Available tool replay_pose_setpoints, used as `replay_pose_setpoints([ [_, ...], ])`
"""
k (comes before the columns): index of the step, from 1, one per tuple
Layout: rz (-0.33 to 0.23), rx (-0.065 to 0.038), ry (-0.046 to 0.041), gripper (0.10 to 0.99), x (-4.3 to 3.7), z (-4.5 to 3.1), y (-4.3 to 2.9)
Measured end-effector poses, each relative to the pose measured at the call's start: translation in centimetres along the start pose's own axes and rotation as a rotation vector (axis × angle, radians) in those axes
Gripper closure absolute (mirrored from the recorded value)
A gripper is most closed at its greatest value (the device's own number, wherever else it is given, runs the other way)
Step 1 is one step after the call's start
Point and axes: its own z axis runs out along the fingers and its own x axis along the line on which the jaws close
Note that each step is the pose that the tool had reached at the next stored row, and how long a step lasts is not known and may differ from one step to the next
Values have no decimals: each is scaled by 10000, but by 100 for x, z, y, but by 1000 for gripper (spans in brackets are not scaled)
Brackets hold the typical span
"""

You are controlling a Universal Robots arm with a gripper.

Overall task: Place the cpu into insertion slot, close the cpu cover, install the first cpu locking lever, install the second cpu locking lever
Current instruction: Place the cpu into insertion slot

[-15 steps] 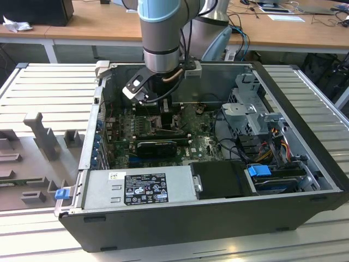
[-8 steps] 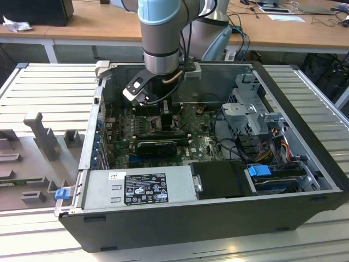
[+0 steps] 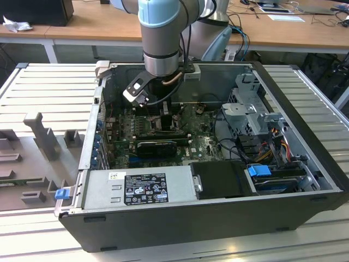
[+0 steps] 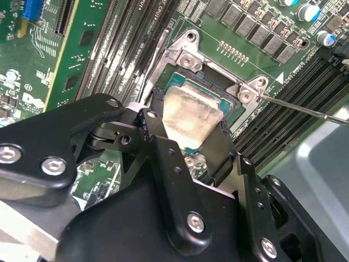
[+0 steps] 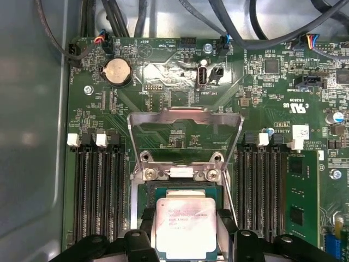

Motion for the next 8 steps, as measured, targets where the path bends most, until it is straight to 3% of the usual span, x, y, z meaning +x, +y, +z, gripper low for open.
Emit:
replay_pose_setpoints([
  [8, 11, 2, 1, 557, 8, 22, -2],
])
